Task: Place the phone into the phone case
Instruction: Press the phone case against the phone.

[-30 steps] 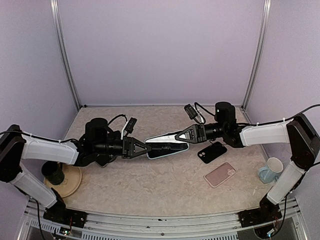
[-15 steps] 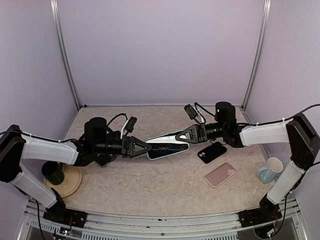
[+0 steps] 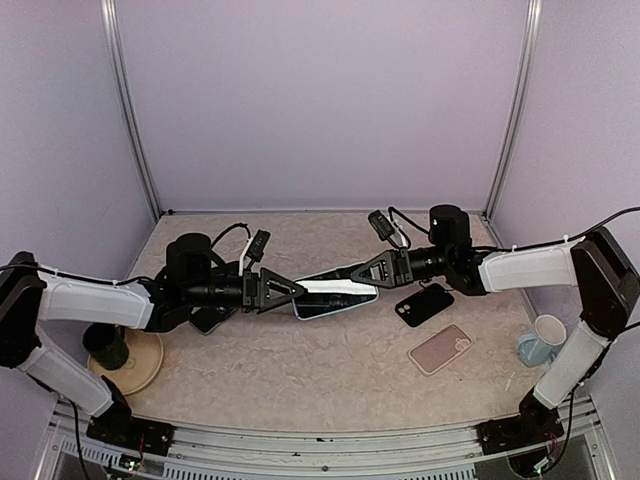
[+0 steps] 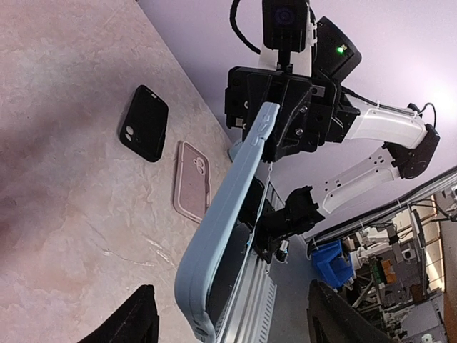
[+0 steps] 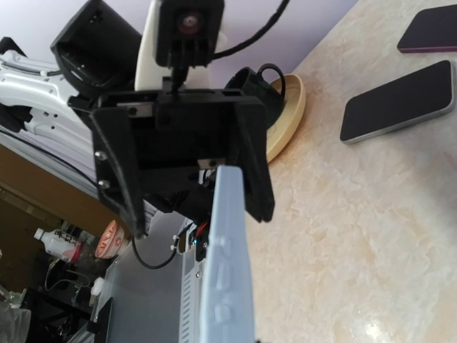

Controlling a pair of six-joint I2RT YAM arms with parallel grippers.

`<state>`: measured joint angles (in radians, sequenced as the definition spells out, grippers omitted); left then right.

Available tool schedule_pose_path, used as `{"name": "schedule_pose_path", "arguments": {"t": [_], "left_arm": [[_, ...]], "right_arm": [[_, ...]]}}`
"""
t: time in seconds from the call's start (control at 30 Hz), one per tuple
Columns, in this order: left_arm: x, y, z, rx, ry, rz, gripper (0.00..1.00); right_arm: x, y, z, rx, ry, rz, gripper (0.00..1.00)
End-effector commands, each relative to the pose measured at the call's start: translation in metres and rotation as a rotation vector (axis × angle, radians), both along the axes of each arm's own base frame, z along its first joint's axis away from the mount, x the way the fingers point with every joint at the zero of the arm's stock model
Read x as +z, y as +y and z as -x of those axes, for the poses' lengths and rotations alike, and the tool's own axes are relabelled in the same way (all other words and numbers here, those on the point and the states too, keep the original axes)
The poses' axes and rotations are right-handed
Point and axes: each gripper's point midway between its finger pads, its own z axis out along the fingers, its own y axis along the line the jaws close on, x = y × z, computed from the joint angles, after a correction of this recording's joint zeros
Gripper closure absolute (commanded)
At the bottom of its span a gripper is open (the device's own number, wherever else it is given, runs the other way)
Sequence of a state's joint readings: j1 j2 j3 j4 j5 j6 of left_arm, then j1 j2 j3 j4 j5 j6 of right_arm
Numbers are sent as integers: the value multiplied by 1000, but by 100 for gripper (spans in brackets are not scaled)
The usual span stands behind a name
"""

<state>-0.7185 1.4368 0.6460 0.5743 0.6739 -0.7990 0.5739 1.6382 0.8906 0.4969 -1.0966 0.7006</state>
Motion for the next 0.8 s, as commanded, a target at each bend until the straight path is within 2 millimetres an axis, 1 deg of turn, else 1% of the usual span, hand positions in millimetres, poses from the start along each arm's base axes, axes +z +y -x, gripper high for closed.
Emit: {"name": "schedule_pose_path", "arguments": {"t": [0.0, 0.03, 0.17, 0.23, 0.4, 0.5, 0.77], "left_arm": [[12, 6, -6, 37, -62, -4, 23], [13, 8, -6, 41, -69, -7, 21], [14, 12, -8, 66, -94, -27, 6], [14, 13, -8, 75, -101, -38, 1], [16, 17, -11, 97, -120, -56, 1], [17, 21, -13, 122, -133, -71, 1], [20, 34, -18, 195, -167, -105, 1]], "right_arm": [[7, 2, 4, 13, -24, -23, 100], [8, 2, 4, 12, -24, -24, 100], [10, 1, 4, 10, -28, -27, 100], [10, 1, 4, 7, -30, -22, 100], [7, 1, 2, -5, -25, -9, 100], [4, 1, -3, -26, -16, 7, 100], [-7, -4, -22, -91, 39, 43, 100]]}}
